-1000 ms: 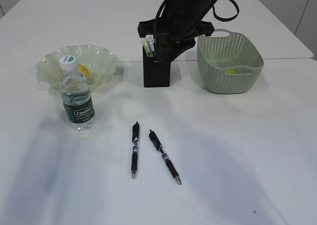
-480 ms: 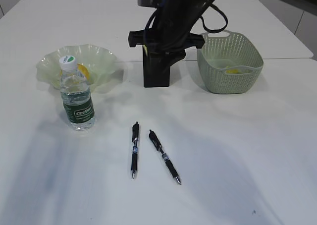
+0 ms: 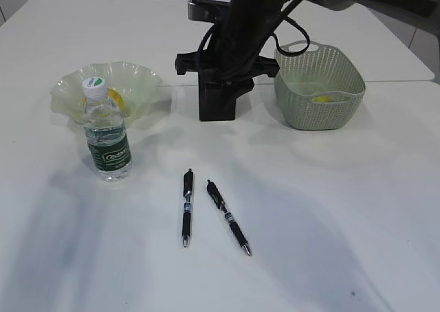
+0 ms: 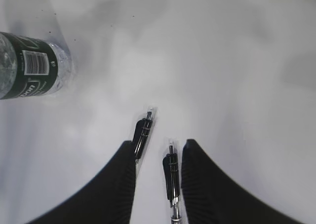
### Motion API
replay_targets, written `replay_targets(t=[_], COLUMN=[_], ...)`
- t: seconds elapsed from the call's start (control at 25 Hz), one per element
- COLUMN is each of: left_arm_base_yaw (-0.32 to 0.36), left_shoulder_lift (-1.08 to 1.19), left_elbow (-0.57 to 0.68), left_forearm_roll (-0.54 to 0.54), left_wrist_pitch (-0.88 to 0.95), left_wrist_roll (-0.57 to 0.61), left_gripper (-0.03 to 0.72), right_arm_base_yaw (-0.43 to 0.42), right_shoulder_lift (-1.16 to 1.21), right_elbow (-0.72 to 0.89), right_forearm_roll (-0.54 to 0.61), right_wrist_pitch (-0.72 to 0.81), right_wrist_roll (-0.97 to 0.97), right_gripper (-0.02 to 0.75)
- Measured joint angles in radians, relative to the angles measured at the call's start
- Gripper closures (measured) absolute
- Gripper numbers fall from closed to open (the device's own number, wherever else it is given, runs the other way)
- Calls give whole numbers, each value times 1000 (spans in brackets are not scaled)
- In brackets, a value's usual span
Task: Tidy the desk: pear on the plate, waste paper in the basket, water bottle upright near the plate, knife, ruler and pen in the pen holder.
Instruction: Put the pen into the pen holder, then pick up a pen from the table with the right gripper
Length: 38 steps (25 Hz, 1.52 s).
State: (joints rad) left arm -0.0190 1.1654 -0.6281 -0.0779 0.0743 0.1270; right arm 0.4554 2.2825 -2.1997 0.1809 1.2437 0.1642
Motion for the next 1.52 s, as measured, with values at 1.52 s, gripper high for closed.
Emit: replay_targets(t=[1.52], left_arm_base_yaw=[0], left_shoulder_lift=[0], left_elbow=[0], left_forearm_roll=[0], left_wrist_pitch=[19], left_wrist_roll=[0], left_gripper=[347], right_arm_base_yaw=[97], right_shoulder_lift=[-5], right_elbow=[236], right_forearm_roll=[-83], right_wrist_pitch=[-12], right_wrist_roll=[-24], right_gripper=[499])
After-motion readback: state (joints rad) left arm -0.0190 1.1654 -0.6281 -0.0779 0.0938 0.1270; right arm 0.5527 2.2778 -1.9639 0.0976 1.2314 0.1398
